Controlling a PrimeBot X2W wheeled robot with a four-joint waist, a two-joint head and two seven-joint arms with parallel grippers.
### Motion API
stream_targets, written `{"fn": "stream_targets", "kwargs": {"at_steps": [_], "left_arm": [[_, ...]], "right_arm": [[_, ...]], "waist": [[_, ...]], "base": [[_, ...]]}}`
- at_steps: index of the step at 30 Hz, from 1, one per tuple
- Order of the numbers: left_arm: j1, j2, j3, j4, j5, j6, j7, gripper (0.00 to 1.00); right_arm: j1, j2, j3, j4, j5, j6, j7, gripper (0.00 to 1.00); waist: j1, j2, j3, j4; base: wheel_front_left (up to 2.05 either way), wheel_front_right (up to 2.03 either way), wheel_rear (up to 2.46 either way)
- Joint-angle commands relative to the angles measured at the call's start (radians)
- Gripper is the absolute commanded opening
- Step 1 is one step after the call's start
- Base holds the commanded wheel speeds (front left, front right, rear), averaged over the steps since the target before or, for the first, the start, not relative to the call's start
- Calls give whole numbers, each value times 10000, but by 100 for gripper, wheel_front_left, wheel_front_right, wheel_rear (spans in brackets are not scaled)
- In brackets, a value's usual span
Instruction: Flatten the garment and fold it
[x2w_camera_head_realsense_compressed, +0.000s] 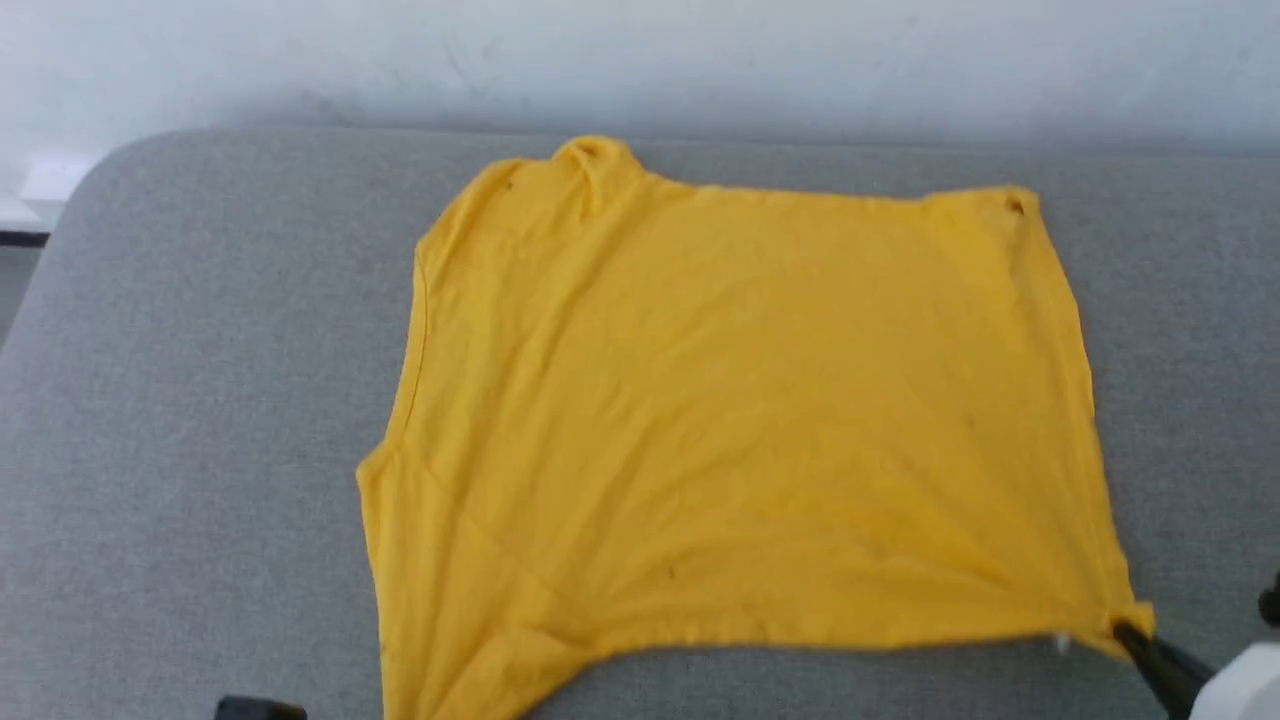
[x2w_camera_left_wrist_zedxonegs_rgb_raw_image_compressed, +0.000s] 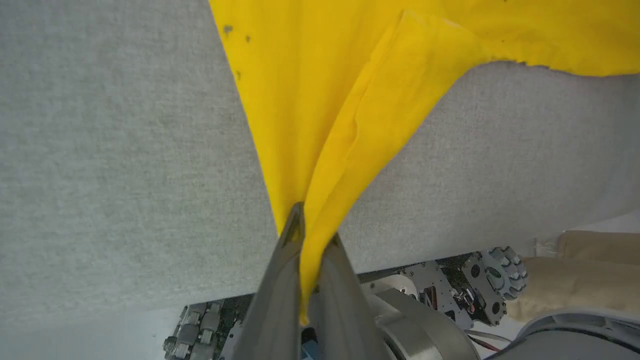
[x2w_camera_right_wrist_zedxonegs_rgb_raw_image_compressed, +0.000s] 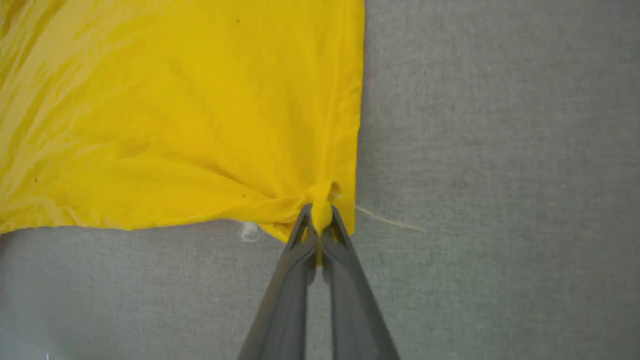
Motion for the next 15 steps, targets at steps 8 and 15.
{"fn": "stream_targets", "kwargs": {"at_steps": [8,15], "left_arm": [[1137,284,-301,48,-686,459,1160,0],[1813,461,-119,-185,-1034,694,1408,0]], "right_arm": [[1665,-303,-249,588,15,-7,1515,0],[2389,109,-684,455,114,-7,2370,0]], "waist": [[2,0,-775,23],[2,0,-972,92]], "base": [[0,0,0],[0,0,0]]}}
